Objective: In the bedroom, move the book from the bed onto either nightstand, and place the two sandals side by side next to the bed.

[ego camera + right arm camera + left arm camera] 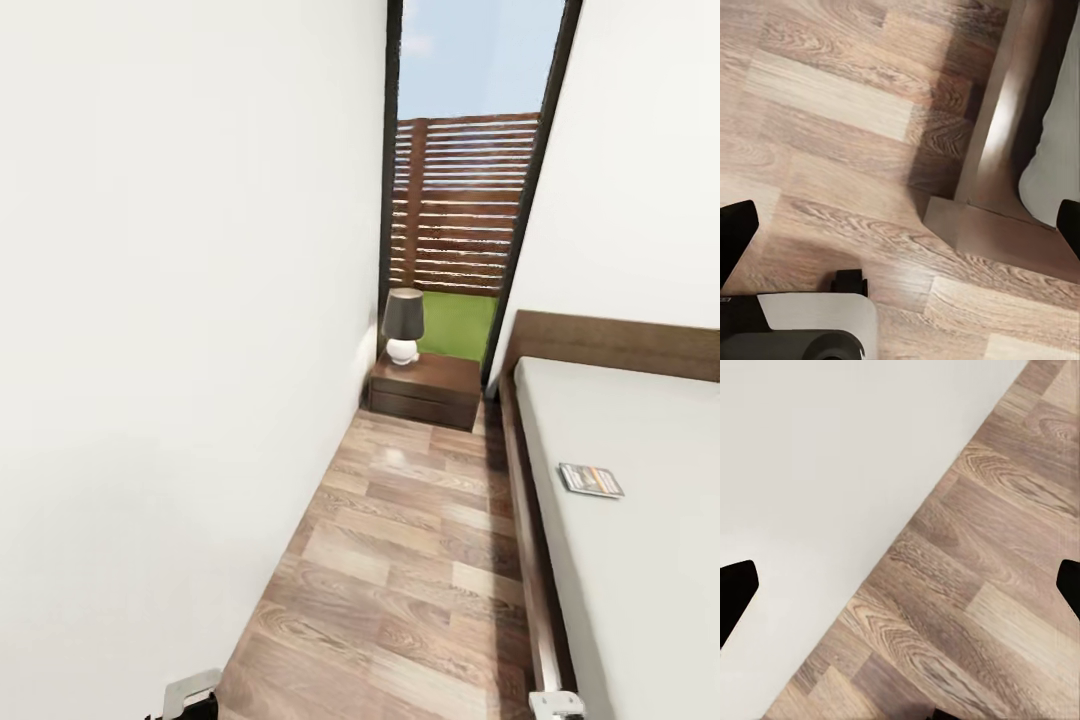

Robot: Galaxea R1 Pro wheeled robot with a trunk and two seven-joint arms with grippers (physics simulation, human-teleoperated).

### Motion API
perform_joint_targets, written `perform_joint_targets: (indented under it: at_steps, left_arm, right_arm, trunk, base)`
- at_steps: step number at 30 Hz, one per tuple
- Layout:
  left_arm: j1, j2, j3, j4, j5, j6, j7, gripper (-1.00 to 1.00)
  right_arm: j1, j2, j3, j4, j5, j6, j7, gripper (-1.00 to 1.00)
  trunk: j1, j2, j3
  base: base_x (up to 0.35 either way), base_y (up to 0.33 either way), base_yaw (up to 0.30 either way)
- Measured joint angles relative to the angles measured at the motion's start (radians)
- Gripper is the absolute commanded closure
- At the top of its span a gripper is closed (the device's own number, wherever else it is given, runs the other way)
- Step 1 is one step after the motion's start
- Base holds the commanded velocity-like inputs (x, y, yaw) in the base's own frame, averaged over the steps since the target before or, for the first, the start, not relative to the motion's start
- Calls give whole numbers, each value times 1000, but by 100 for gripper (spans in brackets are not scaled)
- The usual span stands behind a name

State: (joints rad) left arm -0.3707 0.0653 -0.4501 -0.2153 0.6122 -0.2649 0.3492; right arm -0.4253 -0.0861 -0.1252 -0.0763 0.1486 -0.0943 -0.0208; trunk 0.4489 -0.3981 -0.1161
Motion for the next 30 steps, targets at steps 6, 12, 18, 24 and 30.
perform_joint_targets:
  at_steps: [6, 12, 18, 24, 30]
  left_arm:
    - [0, 0, 0, 0, 0, 0, 0, -100]
    - [0, 0, 0, 0, 0, 0, -1, -100]
    - [0, 0, 0, 0, 0, 0, 0, -100]
    - [0, 0, -1, 0, 0, 0, -1, -100]
    - [0, 0, -1, 0, -1, 0, 0, -100]
  right_arm:
    - [0, 0, 0, 0, 0, 0, 0, -100]
    - [0, 0, 0, 0, 0, 0, 0, -100]
    - [0, 0, 0, 0, 0, 0, 0, -100]
    - [0, 0, 0, 0, 0, 0, 0, -100]
    - [0, 0, 0, 0, -1, 0, 0, -100]
  trunk:
    - [0, 0, 0]
    - [0, 0, 0]
    - [0, 0, 0]
    - [0, 0, 0]
    - [0, 0, 0]
  base:
    - [296, 148, -59]
    - [305, 44, -181]
    - [307, 13, -247]
    - [309, 4, -265]
    - [310, 1, -195]
